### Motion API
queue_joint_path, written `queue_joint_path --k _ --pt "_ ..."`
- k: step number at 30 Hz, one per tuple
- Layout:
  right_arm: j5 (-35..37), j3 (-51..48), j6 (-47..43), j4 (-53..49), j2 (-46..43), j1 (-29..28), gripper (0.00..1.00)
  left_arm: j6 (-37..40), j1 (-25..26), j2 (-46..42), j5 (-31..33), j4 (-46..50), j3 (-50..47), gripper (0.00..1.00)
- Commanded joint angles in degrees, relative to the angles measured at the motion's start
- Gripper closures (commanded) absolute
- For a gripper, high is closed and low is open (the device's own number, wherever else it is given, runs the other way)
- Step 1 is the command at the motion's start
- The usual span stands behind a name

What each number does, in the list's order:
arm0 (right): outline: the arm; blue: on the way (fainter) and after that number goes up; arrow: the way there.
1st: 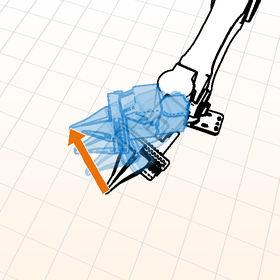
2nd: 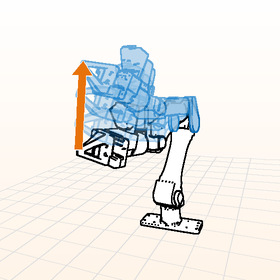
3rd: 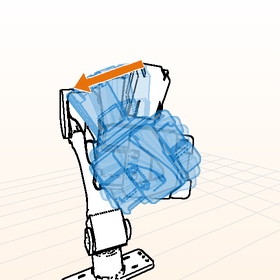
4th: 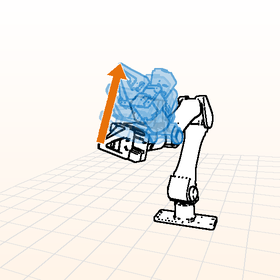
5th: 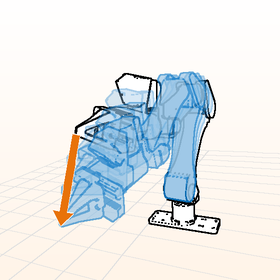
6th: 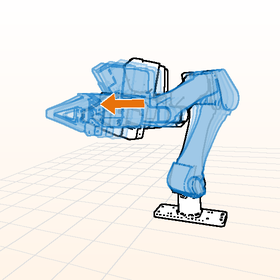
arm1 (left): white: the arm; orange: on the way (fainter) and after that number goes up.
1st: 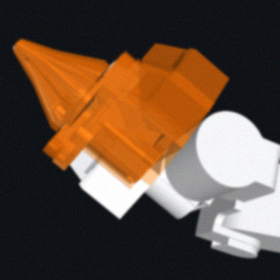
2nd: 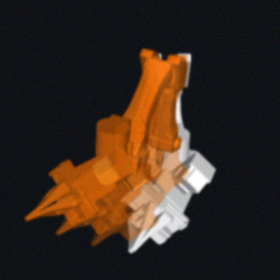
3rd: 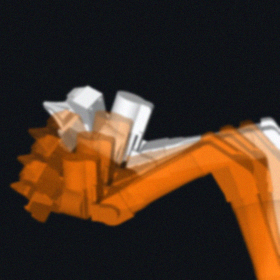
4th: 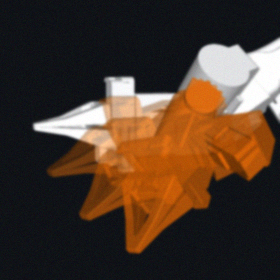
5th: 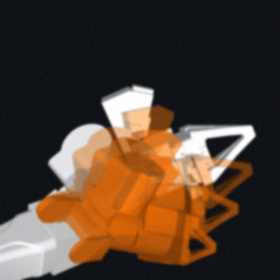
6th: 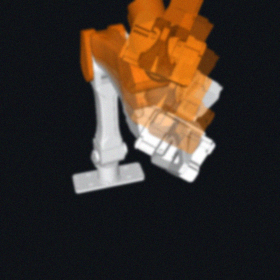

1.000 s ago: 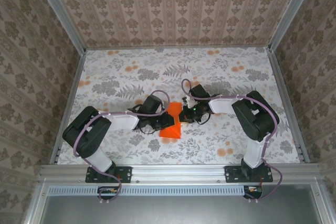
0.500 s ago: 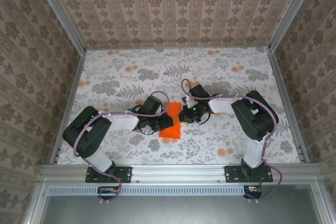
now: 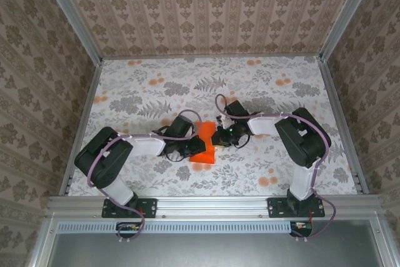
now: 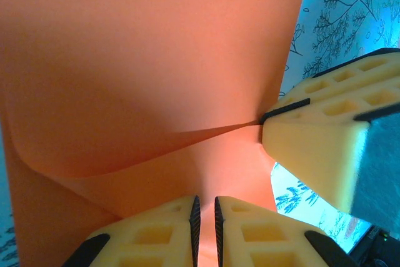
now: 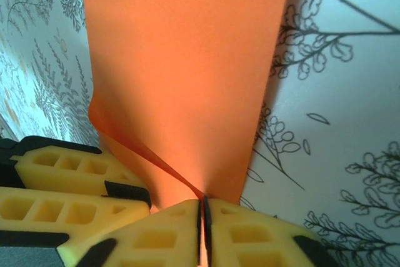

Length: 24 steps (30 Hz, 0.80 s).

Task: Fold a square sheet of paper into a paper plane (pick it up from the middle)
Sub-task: Fold the triangle a second time at the center of the table.

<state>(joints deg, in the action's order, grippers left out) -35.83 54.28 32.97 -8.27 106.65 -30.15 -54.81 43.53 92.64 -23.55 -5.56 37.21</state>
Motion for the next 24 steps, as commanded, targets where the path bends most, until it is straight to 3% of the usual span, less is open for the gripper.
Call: queue_joint_path --k 1,5,14,24 --pt "3.9 0.3 -0.7 -5.0 -3.4 0.3 0.79 0.9 0.7 0.7 2.1 4.7 -0.7 0.82" --pt "7.1 -0.2 -0.3 -6.4 -7.5 0.6 0.73 0.8 0.9 0.7 2.8 5.4 -0.7 0.83" --pt "4.3 -1.2 0.8 -4.4 -6.8 -0.9 0.88 0.6 1.3 0.6 3.8 5.7 -0.6 0.85" --pt "2.7 1.1 0.5 -3.8 -1.7 -2.2 0.92 0.6 1.5 0.4 4.1 6.6 0.0 0.86"
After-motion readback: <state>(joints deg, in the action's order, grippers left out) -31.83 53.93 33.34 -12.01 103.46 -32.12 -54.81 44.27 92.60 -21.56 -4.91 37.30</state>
